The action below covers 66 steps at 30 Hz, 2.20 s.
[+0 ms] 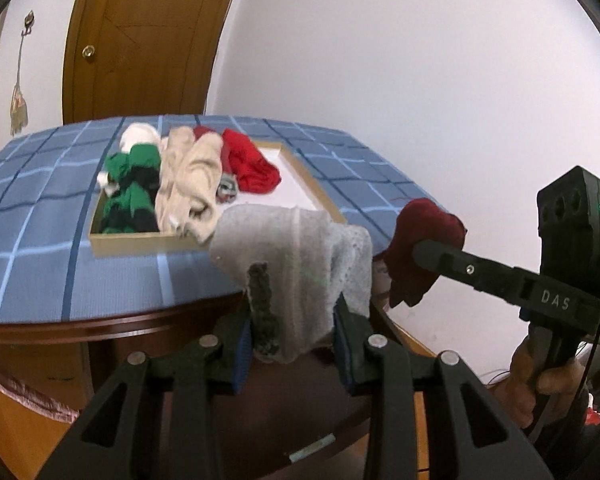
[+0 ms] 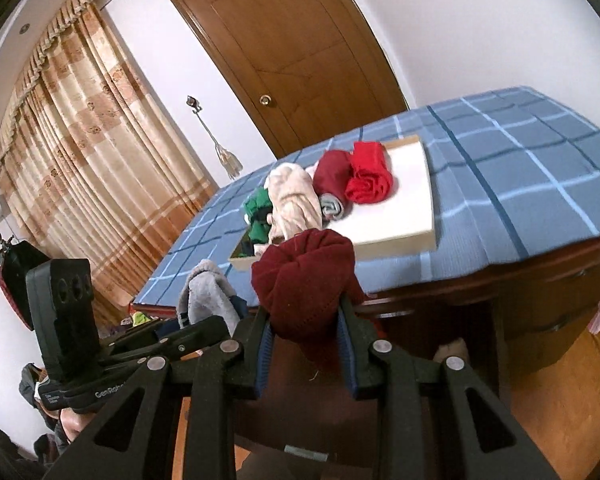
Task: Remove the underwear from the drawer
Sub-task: 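Lift both pieces up out of the drawer toward the tray, then carry grey and dark red underwear over the tray with both tools, then lower both pieces into the tray and open both tools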
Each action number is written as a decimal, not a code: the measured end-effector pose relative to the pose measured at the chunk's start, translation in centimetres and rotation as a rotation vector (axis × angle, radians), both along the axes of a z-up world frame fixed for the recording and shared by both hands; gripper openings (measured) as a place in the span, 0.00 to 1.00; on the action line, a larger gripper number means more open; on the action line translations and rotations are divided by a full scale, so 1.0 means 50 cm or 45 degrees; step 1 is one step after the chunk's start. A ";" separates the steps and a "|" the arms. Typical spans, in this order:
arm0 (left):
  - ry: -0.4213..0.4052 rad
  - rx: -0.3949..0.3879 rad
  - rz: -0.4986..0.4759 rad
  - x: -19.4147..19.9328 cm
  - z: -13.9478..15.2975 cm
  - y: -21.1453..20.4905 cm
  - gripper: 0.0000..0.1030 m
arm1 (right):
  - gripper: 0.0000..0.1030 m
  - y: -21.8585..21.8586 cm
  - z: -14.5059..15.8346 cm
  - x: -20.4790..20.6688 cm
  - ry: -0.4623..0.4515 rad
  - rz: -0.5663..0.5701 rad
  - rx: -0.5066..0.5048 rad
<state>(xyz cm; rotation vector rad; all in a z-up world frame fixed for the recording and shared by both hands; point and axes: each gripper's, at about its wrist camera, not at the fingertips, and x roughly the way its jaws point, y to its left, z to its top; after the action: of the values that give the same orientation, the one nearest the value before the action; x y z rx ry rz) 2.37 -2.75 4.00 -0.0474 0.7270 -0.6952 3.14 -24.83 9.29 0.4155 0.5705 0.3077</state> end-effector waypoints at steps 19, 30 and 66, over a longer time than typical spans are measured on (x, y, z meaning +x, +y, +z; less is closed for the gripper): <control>-0.100 -0.019 0.051 0.092 0.036 -0.057 0.32 | 0.30 -0.004 0.049 0.085 -0.085 -0.076 -0.063; -0.086 -0.025 0.065 0.172 0.011 -0.094 0.32 | 0.30 -0.016 0.026 0.175 -0.043 -0.128 -0.079; 0.057 0.197 0.204 0.339 -0.126 -0.167 0.33 | 0.30 0.014 -0.115 0.444 0.237 -0.077 -0.210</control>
<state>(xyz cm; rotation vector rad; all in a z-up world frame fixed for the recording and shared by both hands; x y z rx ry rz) 19.31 -11.10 -2.29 0.0202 0.8088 -0.4852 25.35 -24.13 3.54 0.3030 0.7579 0.1635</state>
